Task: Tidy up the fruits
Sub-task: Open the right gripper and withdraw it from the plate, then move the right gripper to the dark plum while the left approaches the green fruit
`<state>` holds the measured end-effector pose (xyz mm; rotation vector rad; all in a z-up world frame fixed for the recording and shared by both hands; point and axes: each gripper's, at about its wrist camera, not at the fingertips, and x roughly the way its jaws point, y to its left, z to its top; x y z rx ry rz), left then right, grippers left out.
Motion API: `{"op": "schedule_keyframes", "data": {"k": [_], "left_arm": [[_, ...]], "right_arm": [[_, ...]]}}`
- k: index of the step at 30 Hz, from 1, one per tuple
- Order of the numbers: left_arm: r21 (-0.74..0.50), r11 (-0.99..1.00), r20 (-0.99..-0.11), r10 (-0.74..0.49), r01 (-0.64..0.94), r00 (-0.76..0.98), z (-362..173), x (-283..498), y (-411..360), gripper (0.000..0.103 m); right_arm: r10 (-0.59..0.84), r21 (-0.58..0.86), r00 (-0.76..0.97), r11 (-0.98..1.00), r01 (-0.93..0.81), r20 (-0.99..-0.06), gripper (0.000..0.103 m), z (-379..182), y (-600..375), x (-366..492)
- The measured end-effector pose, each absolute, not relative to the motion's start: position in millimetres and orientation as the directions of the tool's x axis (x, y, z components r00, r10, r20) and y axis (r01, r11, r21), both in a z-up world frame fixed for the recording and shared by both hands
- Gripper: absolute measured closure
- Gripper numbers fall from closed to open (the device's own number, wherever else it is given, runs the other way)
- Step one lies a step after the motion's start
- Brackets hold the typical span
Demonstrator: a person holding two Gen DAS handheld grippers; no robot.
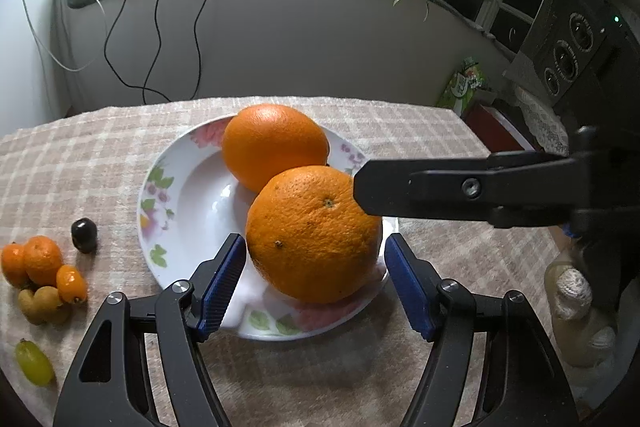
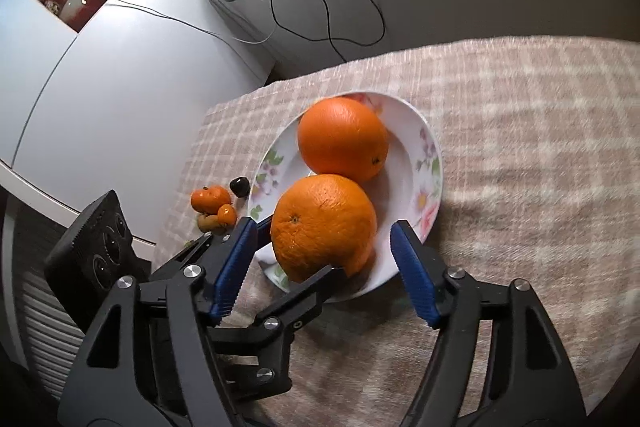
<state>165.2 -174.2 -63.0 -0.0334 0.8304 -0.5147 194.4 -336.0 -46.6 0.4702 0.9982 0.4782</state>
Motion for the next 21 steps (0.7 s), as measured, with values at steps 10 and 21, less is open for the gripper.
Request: {"op": "schedule_keyframes", "data": {"k": [10, 21], "left_arm": [[-0.223, 0.877, -0.662, -0.456, 0.425, 0.594, -46.1, 142.7, -147.5, 0.031], [-0.214, 0.912, -0.633, -0.402, 0.349, 0.662, -42.4, 106.7, -79.7, 0.031]], "right_arm": [[0.555, 0.542, 0.508, 0.819, -0.191, -0.659, 0.031, -32.7, -329.5, 177.1], [0.497, 0.392, 0.609, 0.867, -0.309, -0.619, 0.031, -11.5, -293.4, 133.3]]}}
